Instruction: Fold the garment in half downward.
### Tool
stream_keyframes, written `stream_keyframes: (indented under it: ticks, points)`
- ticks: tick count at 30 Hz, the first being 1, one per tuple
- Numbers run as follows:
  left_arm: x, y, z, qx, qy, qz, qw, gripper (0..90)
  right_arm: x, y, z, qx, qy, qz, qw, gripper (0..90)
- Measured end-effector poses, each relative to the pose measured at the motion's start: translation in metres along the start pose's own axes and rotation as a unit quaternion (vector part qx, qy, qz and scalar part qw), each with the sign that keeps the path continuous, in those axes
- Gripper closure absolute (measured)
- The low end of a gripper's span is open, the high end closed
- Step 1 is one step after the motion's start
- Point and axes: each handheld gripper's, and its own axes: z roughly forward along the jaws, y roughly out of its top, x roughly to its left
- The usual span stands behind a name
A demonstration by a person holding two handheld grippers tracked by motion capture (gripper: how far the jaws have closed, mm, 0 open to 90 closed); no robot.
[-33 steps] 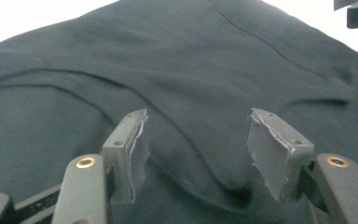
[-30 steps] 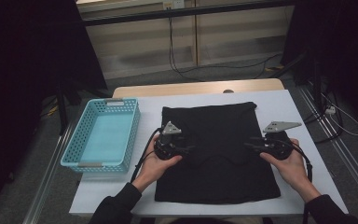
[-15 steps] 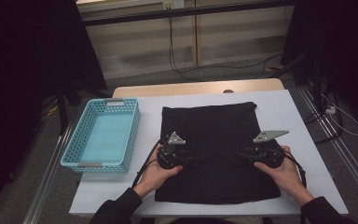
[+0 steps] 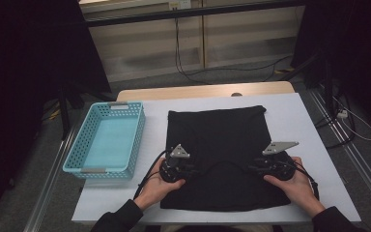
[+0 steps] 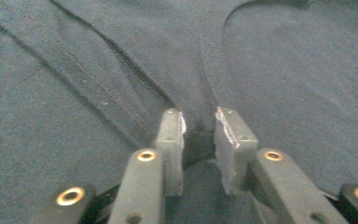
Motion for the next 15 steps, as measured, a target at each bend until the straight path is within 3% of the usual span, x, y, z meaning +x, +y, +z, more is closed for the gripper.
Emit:
stream_keyframes:
  ticks: [1,3,4,9,13,15]
  points:
    - [0.0,0.0,0.0,0.0,0.0,0.0,1.0,74.1,0.0,-0.0001,0.0001,-0.001,0.002,0.0,1.0,59.5]
    - [-0.0022,-0.0006,-0.0001,0.004,-0.022,0.006,0.9997,78.7,-0.0009,-0.0007,0.0004,-0.004,0.009,0.004,0.9999,59.5]
    - [-0.004,-0.0004,-0.0006,0.006,-0.022,0.016,0.9996,79.5,-0.0013,-0.0017,0.0004,-0.009,0.012,0.01,0.9998,59.6]
    - [-0.0068,-0.0009,-0.0018,0.006,-0.025,0.019,0.9995,82.3,0.0001,-0.002,-0.0006,-0.009,0.015,0.008,0.9998,63.2]
    - [-0.0049,-0.0022,-0.0048,-0.008,-0.026,0.014,0.9995,83.7,-0.0004,-0.0021,-0.0016,-0.009,0.017,0.004,0.9998,71.6]
    - [-0.0053,-0.0013,-0.0078,-0.022,-0.028,0.014,0.9992,84.1,-0.0002,-0.002,-0.0025,-0.011,0.026,0.001,0.9996,85.3]
